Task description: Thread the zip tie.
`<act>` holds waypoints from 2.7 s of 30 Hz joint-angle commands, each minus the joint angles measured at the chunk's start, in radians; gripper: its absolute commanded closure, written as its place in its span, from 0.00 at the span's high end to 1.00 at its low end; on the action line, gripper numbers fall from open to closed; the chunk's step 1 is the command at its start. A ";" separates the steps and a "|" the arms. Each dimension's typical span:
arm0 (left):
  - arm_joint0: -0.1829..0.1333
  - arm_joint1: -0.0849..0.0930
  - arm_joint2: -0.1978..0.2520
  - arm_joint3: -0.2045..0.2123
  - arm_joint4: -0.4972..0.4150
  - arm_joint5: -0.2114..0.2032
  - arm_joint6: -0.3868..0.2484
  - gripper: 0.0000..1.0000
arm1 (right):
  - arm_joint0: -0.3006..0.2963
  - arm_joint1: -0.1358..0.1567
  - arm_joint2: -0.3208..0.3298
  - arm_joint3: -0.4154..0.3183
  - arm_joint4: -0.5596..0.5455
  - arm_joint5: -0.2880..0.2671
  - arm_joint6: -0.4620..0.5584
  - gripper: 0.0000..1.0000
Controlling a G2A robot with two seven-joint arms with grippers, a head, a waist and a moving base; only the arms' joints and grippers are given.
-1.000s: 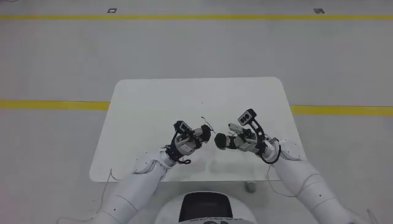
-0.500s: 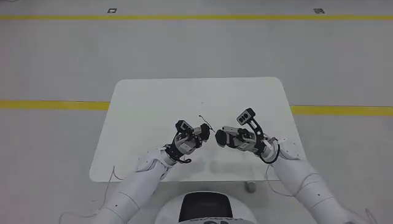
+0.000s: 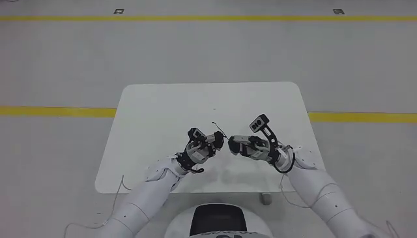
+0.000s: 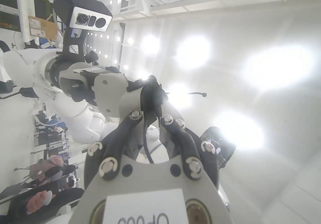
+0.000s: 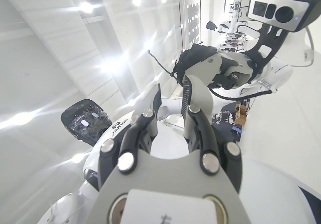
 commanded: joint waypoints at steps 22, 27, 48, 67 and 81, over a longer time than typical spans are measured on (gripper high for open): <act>0.000 0.000 0.000 0.000 0.000 0.000 0.000 0.00 | 0.025 -0.021 -0.010 0.030 -0.021 -0.005 -0.011 0.11; 0.000 0.000 0.000 0.000 0.000 0.000 0.000 0.00 | 0.026 -0.024 -0.009 0.030 -0.024 -0.006 -0.011 0.11; 0.000 0.000 0.000 0.000 0.000 0.000 0.000 0.00 | 0.024 -0.034 0.002 0.032 -0.035 -0.007 -0.007 0.03; 0.000 0.000 0.000 0.000 0.000 0.000 0.000 0.00 | 0.018 -0.038 0.022 0.042 -0.050 -0.010 -0.008 0.00; 0.000 0.000 0.000 0.000 0.000 0.000 0.000 0.00 | 0.016 -0.039 0.036 0.056 -0.063 -0.008 -0.005 0.00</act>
